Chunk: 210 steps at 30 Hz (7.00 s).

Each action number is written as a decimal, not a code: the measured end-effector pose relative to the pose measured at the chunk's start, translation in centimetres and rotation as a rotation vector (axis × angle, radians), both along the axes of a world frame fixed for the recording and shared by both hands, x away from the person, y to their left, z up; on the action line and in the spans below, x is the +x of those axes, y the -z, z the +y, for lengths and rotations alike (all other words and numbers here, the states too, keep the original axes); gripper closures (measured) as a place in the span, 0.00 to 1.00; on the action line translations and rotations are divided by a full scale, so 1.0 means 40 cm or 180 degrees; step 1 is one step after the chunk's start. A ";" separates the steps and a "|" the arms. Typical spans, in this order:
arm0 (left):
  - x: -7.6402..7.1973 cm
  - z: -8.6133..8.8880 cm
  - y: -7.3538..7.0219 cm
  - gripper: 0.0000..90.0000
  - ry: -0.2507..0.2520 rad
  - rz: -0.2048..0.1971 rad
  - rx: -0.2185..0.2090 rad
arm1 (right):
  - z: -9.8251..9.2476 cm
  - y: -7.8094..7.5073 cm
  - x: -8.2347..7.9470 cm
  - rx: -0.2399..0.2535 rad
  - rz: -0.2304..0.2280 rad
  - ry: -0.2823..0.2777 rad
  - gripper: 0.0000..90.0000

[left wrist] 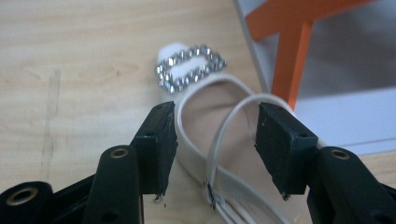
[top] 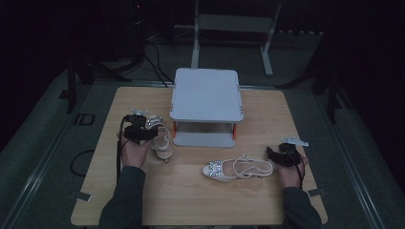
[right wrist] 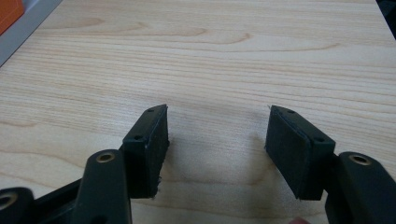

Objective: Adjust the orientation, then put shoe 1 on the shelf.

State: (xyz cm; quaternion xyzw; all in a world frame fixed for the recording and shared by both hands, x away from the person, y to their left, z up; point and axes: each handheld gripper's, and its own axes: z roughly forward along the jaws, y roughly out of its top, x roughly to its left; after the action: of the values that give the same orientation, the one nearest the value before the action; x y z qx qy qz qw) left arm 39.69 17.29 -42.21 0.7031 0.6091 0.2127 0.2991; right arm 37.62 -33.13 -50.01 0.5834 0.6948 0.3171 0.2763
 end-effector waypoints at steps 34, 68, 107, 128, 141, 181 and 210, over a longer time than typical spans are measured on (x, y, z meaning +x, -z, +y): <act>0.040 0.027 0.065 0.79 -0.0177 0.0884 -0.0244 | -0.004 0.000 0.000 0.0024 0.0017 0.0033 0.43; 0.057 0.087 0.037 0.93 0.0287 0.0906 -0.0494 | -0.002 0.000 0.000 0.0005 0.0022 0.0010 0.43; 0.023 0.121 -0.069 0.93 0.0202 0.0527 -0.0643 | -0.002 0.000 0.001 0.0008 0.0022 0.0005 0.43; 0.016 0.118 -0.151 0.93 0.0243 0.0325 -0.0679 | -0.002 0.000 0.002 0.0012 0.0023 0.0006 0.43; 0.025 0.136 -0.206 0.93 0.0254 0.0246 -0.0755 | -0.002 0.000 0.002 0.0013 0.0023 0.0004 0.43; 0.102 0.060 -0.387 0.93 0.0220 -0.0041 -0.1305 | -0.002 0.000 0.003 0.0020 0.0020 0.0009 0.43; 0.268 -0.123 -0.366 0.93 0.0379 0.0190 -0.1574 | -0.006 0.000 0.004 0.0044 0.0016 0.0002 0.43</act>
State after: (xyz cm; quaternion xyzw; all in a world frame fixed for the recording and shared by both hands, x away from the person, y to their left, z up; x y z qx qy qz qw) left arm 50.40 12.36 -27.58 0.6492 0.6086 0.0184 0.4559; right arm 37.78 -33.37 -50.01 0.5864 0.6931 0.3203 0.2706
